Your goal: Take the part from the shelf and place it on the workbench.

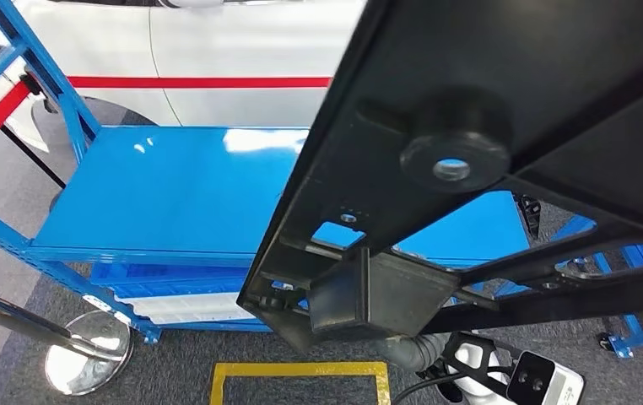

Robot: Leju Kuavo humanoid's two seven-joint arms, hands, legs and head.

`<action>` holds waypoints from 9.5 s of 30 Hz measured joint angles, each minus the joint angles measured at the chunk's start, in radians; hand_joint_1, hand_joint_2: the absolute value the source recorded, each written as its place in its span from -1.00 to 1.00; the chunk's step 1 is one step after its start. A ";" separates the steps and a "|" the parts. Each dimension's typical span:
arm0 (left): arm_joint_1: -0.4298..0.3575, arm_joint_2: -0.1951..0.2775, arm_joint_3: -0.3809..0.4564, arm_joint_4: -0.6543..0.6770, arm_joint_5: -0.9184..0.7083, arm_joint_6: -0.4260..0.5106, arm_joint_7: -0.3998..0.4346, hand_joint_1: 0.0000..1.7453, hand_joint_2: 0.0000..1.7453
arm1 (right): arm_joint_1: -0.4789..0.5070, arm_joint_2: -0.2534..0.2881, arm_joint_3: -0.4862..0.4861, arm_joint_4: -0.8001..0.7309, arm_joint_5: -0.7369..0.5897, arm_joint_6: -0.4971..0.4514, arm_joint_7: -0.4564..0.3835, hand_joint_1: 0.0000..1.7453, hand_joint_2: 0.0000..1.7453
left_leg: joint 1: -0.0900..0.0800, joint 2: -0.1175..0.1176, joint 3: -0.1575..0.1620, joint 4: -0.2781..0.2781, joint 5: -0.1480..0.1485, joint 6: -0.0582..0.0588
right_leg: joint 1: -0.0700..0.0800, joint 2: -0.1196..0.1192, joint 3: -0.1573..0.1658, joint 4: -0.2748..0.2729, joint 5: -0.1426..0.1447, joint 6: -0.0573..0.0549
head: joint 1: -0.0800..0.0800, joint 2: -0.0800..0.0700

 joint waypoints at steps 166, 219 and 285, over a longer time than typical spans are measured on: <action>0.020 0.140 0.118 -0.008 -0.171 0.084 -0.008 -1.00 1.00 | 0.005 0.044 0.166 0.172 0.107 0.029 -0.003 0.92 1.00 | 0.021 -0.120 -0.146 0.035 0.114 -0.013 | -0.024 0.086 0.065 0.020 -0.075 0.034 | -0.005 0.000; 0.028 0.067 0.190 -0.008 -0.140 0.096 0.027 -1.00 1.00 | -0.091 0.097 0.253 0.346 0.125 -0.007 -0.003 0.92 1.00 | 0.030 0.006 -0.147 0.023 0.122 0.003 | -0.012 -0.038 0.086 0.076 -0.170 0.051 | -0.005 0.000; 0.032 0.067 0.309 -0.010 -0.145 0.109 -0.033 -1.00 1.00 | -0.111 0.116 0.273 0.437 0.123 0.005 -0.003 0.92 1.00 | 0.029 -0.059 -0.157 0.044 0.103 0.011 | -0.015 0.006 -0.033 0.261 -0.209 0.053 | -0.006 0.000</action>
